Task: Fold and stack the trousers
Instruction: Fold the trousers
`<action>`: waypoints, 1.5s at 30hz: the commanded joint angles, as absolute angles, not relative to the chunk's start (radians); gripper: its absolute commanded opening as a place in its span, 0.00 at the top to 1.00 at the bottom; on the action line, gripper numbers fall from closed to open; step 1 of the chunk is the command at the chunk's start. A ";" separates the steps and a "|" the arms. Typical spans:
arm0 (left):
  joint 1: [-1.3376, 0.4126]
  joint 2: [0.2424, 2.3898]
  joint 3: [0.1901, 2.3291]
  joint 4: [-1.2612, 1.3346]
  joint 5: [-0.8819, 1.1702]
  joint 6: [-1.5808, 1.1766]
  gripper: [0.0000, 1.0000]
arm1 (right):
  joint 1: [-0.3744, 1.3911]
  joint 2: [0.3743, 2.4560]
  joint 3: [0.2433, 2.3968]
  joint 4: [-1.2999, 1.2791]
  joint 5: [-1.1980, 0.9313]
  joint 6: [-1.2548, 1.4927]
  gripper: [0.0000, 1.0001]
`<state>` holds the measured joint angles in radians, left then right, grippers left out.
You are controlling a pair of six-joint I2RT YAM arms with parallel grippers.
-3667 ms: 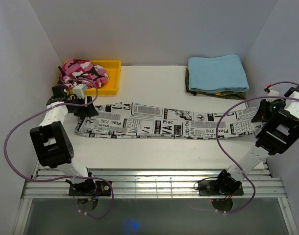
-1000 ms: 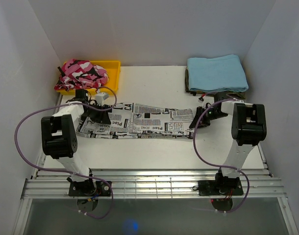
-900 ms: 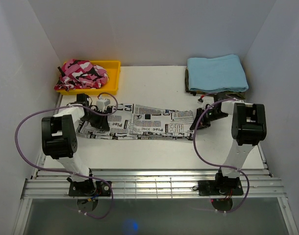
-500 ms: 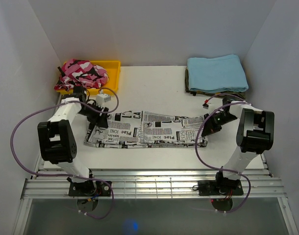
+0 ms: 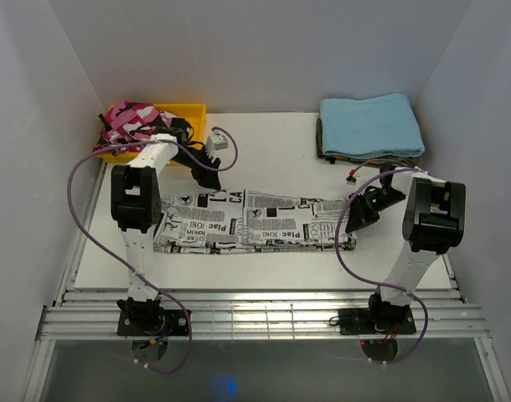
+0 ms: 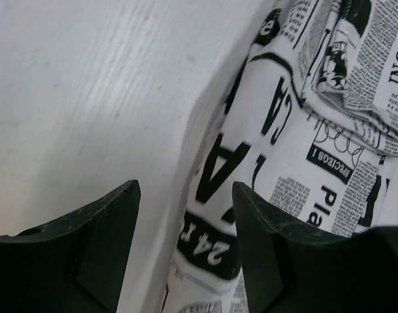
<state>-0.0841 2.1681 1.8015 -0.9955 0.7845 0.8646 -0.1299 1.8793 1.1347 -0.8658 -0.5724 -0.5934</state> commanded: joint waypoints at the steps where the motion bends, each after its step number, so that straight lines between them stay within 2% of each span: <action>1: -0.143 2.187 1.873 -1.032 0.910 0.908 0.32 | -0.133 1.901 1.172 -0.879 -0.584 -0.600 0.92; 4: -0.182 2.203 1.841 -1.003 0.908 0.916 0.33 | -0.133 1.908 1.173 -0.882 -0.591 -0.595 0.92; 6: -0.204 2.192 1.801 -0.977 0.916 0.928 0.39 | -0.133 1.910 1.173 -0.882 -0.594 -0.589 0.92; 10: -0.216 2.146 1.729 -0.960 0.920 0.969 0.66 | -0.133 1.916 1.177 -0.882 -0.600 -0.584 0.92; 11: -0.218 2.114 1.712 -0.954 0.920 0.979 0.83 | -0.133 1.917 1.178 -0.882 -0.600 -0.583 0.92; 13: -0.221 2.057 1.624 -0.883 0.919 0.968 1.00 | -0.133 1.916 1.175 -0.884 -0.600 -0.583 0.92; 19: -0.252 1.759 1.329 -0.700 0.841 0.979 1.00 | -0.135 1.902 1.161 -0.884 -0.591 -0.589 0.92; 23: -0.299 1.643 1.116 -0.615 0.764 1.017 1.00 | -0.135 1.902 1.149 -0.884 -0.589 -0.591 0.92; 35: -0.431 1.689 0.813 -0.230 0.420 0.945 1.00 | -0.140 1.899 1.140 -0.884 -0.581 -0.589 0.92; 41: -0.433 1.709 0.843 -0.204 0.348 0.893 1.00 | -0.146 1.911 1.141 -0.890 -0.580 -0.594 0.92; 42: -0.427 1.713 0.862 -0.215 0.348 0.881 0.98 | -0.146 1.911 1.141 -0.891 -0.578 -0.595 0.92; 43: -0.423 1.723 0.882 -0.236 0.353 0.865 0.90 | -0.146 1.911 1.140 -0.890 -0.577 -0.597 0.92; 44: -0.411 1.729 0.926 -0.251 0.360 0.835 0.82 | -0.146 1.911 1.138 -0.891 -0.574 -0.600 0.92; 45: -0.405 1.735 0.949 -0.267 0.370 0.822 0.67 | -0.147 1.911 1.137 -0.891 -0.569 -0.601 0.92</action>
